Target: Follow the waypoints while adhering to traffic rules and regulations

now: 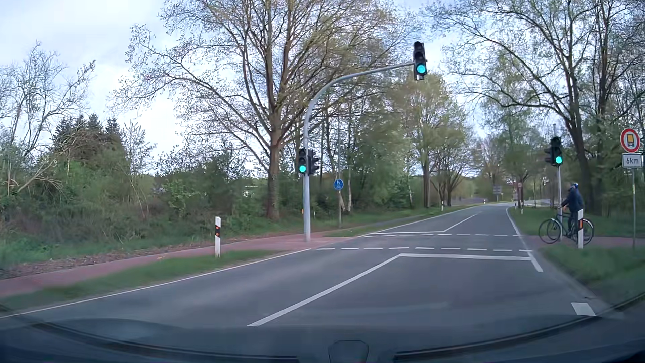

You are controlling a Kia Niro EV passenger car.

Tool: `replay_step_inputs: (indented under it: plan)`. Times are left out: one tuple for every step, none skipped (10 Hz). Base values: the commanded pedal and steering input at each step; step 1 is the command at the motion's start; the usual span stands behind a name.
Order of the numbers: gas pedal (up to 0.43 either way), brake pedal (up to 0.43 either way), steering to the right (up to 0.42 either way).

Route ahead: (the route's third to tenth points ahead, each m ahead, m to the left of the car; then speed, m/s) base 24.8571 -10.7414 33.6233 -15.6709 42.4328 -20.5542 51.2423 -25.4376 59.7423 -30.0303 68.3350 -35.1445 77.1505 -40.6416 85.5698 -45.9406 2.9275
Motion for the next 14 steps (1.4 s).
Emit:
replay_step_inputs:
  plan:
    - [0.189,0.0,0.229]
    - [0.189,0.0,0.233]
    - [0.189,0.0,0.233]
    - [0.189,0.0,0.233]
    - [0.189,0.0,0.233]
    - [0.189,0.0,0.234]
    - [0.22,0.0,0.235]
    - [0.22,0.0,0.236]
    - [0.22,0.0,0.237]
    - [0.22,0.0,0.237]
    - [0.228,0.0,0.234]
    - [0.228,0.0,0.223]
    - [0.228,0.0,0.211]
    - [0.228,0.0,0.189]
